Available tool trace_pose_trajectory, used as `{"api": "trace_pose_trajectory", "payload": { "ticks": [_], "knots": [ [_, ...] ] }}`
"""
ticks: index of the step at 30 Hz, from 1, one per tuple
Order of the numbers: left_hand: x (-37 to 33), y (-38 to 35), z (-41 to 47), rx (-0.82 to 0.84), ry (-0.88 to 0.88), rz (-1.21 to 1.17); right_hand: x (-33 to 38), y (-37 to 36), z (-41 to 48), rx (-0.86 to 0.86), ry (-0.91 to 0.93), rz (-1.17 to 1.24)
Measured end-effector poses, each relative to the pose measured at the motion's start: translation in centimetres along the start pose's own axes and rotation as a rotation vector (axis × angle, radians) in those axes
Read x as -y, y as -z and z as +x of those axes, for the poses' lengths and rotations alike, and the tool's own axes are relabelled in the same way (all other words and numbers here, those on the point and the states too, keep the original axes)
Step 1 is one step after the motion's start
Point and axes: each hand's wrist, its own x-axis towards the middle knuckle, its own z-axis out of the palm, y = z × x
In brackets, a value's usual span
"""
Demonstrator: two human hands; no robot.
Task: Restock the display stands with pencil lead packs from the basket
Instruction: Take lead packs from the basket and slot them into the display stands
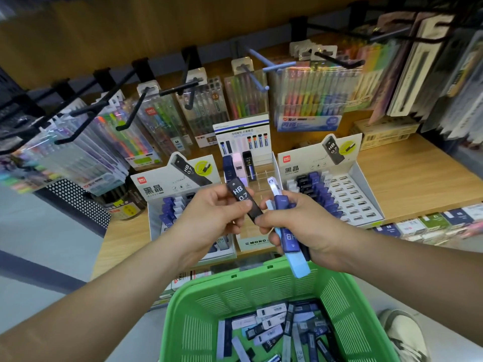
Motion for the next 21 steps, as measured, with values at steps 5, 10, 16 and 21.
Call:
{"api": "trace_pose_trajectory", "payload": {
  "ticks": [5,10,16,21],
  "knots": [
    [0.1,0.3,0.3,0.015,-0.073,0.195,-0.5,0.7,-0.5,0.014,-0.052,-0.005],
    [0.6,0.9,1.1,-0.101,-0.114,0.351,-0.8,2.8,-0.8,-0.022,-0.210,-0.009],
    [1.2,-1.9,2.2,-0.075,-0.128,0.403,-1.3,7.0,-2.4,-0.017,-0.306,-0.058],
    [2.7,-6.9,4.6,-0.037,-0.255,0.588,-1.4,10.4,-3.8,-0.037,-0.362,0.014]
  ]
}}
